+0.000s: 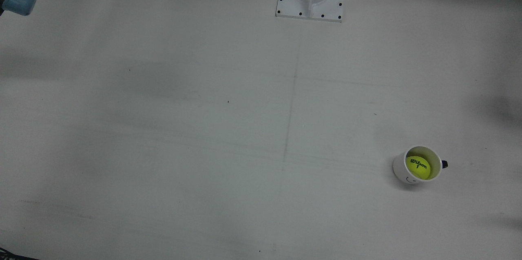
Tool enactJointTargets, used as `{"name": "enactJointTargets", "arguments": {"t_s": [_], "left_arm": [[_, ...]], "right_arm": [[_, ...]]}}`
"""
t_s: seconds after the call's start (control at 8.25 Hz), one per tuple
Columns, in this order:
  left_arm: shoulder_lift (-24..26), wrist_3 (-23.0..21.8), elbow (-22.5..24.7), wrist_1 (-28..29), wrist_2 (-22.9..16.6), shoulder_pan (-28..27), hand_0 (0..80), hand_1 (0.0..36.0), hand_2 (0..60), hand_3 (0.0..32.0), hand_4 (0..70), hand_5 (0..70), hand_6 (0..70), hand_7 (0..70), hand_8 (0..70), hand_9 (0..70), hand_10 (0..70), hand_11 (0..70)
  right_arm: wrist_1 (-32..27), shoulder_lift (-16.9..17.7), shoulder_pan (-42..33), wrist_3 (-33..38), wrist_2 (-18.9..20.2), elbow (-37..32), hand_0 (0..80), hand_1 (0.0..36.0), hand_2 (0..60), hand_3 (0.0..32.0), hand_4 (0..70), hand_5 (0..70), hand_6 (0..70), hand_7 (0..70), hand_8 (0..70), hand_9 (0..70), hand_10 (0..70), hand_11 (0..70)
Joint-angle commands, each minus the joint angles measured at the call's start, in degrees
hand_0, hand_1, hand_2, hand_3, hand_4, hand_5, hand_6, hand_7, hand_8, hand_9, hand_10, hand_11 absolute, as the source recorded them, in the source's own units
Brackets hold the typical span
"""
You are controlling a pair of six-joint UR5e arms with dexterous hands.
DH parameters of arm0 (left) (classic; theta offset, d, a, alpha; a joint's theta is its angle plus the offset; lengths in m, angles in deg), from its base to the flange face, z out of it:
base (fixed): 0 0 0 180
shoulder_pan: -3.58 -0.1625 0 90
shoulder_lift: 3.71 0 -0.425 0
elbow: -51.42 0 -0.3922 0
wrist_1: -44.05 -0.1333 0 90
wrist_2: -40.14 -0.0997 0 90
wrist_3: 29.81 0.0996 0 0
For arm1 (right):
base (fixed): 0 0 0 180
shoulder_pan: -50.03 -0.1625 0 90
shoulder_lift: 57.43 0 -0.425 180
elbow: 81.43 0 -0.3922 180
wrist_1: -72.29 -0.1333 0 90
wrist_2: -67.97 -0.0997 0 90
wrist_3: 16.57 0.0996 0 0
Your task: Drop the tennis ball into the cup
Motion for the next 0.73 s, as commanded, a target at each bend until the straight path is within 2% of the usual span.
{"name": "enactJointTargets", "arguments": {"t_s": [0.0, 0.12, 0.48, 0.61], "left_arm": [[-0.7, -0.5, 0.3, 1.0, -0.5, 6.8, 46.0, 11.8, 22.7, 0.0, 16.3, 10.6, 41.5, 12.2, 10.9, 5.6, 2.2, 4.1], [-0.6, -0.4, 1.2, 0.7, -1.1, 6.8, 46.5, 13.3, 20.3, 0.0, 12.4, 9.2, 30.3, 10.1, 8.6, 5.1, 2.5, 4.6], [-0.8, -0.5, 1.1, 0.6, -1.2, 6.7, 47.0, 14.0, 20.5, 0.0, 13.7, 9.7, 32.7, 9.7, 9.2, 5.1, 1.6, 3.5], [-0.8, -0.5, 1.1, 0.7, -1.1, 6.7, 47.0, 13.9, 20.0, 0.0, 13.5, 9.2, 30.3, 10.4, 8.8, 5.3, 1.7, 3.6]], "right_arm": [[0.0, 0.0, 0.0, 0.0, 0.0, 0.1, 0.0, 0.0, 0.0, 0.0, 0.0, 0.0, 0.0, 0.0, 0.0, 0.0, 0.0, 0.0], [0.0, 0.0, 0.0, 0.0, 0.0, 0.1, 0.0, 0.0, 0.0, 0.0, 0.0, 0.0, 0.0, 0.0, 0.0, 0.0, 0.0, 0.0], [0.0, 0.0, 0.0, 0.0, 0.0, 0.1, 0.0, 0.0, 0.0, 0.0, 0.0, 0.0, 0.0, 0.0, 0.0, 0.0, 0.0, 0.0], [0.0, 0.0, 0.0, 0.0, 0.0, 0.1, 0.0, 0.0, 0.0, 0.0, 0.0, 0.0, 0.0, 0.0, 0.0, 0.0, 0.0, 0.0]]}}
